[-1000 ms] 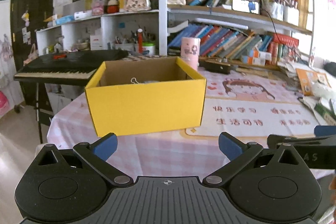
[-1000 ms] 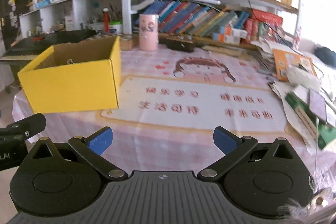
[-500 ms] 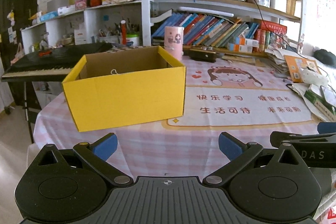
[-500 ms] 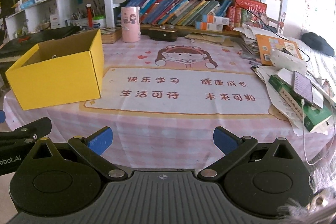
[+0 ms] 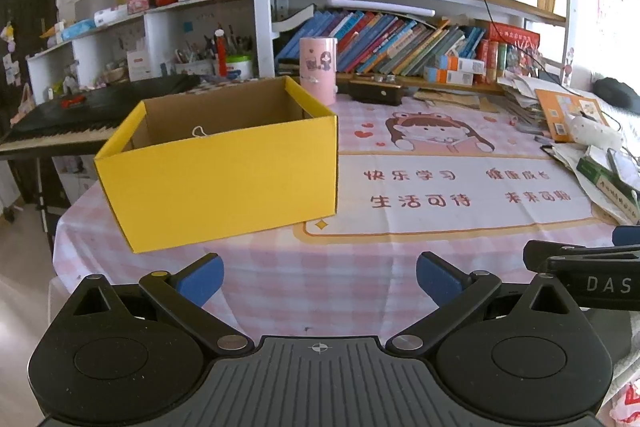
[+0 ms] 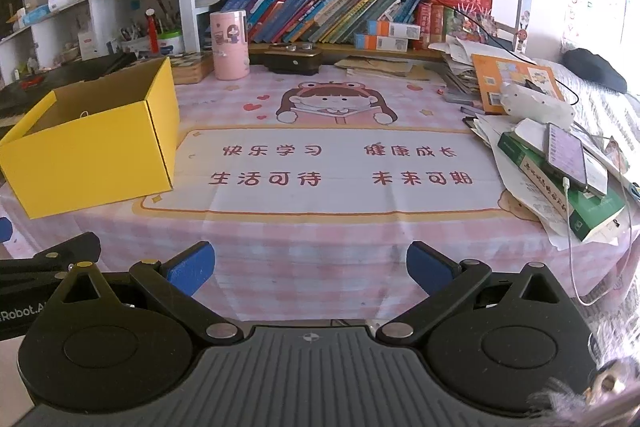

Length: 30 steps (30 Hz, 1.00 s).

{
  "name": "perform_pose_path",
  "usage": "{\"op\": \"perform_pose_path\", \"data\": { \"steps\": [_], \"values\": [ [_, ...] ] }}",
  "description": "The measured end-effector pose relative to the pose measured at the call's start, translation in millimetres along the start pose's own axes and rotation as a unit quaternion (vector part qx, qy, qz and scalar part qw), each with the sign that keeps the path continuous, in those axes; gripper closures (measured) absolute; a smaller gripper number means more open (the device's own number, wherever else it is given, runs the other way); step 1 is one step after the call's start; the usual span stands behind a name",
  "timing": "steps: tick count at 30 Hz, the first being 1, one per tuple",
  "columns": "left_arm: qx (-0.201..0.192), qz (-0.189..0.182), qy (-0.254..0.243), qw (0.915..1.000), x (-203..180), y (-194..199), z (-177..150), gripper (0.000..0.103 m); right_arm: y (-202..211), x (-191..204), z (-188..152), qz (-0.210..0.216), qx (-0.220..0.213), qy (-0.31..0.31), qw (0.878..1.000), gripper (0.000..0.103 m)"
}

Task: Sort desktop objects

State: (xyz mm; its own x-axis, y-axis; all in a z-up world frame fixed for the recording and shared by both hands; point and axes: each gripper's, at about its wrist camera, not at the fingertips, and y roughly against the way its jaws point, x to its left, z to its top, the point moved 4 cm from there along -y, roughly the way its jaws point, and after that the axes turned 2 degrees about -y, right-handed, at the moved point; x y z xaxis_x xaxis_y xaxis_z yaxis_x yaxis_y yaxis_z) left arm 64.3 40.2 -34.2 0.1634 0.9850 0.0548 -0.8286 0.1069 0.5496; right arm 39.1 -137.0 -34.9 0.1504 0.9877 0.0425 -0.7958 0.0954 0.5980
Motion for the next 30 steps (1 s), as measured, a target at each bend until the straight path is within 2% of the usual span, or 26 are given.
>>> {"op": "perform_pose_path", "data": {
  "steps": [9, 30],
  "values": [
    [0.018, -0.003, -0.005, 0.9998, -6, -4, -2, 0.000, -1, -7, -1, -0.008, 0.006, -0.004, 1.000, 0.000],
    [0.008, -0.007, -0.011, 0.9999, -13, 1, 1, 0.000, -1, -15, -4, -0.009, 0.013, -0.009, 1.000, 0.000]
  ]
}}
